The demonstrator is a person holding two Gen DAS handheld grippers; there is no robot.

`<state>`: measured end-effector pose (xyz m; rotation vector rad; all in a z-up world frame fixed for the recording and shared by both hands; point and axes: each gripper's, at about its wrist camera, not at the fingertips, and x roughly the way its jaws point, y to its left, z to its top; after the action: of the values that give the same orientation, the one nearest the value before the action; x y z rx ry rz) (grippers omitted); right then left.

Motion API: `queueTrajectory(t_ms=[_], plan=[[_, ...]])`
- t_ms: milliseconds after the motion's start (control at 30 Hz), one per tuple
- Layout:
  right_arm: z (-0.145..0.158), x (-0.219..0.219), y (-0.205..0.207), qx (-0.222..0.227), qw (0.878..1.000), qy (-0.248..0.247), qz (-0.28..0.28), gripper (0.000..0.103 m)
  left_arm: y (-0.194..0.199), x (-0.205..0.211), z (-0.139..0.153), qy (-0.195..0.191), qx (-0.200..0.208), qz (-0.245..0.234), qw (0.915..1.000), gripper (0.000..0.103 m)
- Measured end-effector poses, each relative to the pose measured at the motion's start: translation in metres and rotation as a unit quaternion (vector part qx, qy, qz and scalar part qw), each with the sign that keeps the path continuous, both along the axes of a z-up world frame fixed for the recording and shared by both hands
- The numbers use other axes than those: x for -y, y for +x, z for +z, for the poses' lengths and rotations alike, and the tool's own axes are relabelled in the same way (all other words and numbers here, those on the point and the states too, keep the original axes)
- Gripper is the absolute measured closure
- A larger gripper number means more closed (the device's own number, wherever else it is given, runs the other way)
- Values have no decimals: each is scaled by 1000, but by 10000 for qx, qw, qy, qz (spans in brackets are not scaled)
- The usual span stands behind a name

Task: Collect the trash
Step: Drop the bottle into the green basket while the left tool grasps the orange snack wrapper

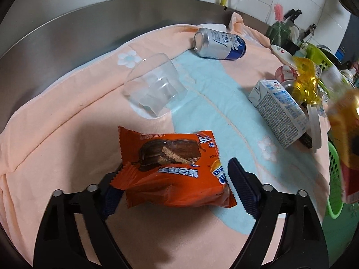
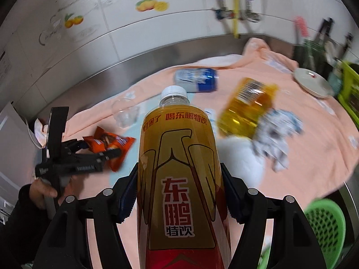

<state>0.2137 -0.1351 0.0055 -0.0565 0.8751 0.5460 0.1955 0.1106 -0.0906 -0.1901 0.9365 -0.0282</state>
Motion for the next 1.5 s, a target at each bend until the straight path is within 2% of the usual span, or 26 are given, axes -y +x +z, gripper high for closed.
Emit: queueTrajectory(t_ms=[300, 433, 633, 800, 1100, 1200, 1500], plan=[[-10, 88, -42, 82, 9953, -166, -949, 39, -9, -3, 2, -112, 91, 21, 9999, 39], [-22, 123, -56, -15, 9909, -213, -1327, 39, -16, -3, 8, -173, 168, 37, 9997, 44], [-42, 177, -69, -214, 9802, -136, -1965, 39, -30, 1, 19, -233, 291, 15, 9993, 46], [-61, 215, -66, -355, 9673, -257, -2499, 39, -42, 11, 36, -438, 483, -123, 9978, 46], [-126, 257, -51, -906, 9452, -757, -3044, 39, -49, 83, 65, -558, 726, -932, 9914, 46], [-145, 269, -47, -1123, 9399, -705, -3147, 39, -45, 114, 69, -589, 716, -1257, 9877, 46], [-164, 291, -46, -1300, 9358, -486, -3240, 37, -34, 202, 68, -624, 593, -2048, 9750, 46]])
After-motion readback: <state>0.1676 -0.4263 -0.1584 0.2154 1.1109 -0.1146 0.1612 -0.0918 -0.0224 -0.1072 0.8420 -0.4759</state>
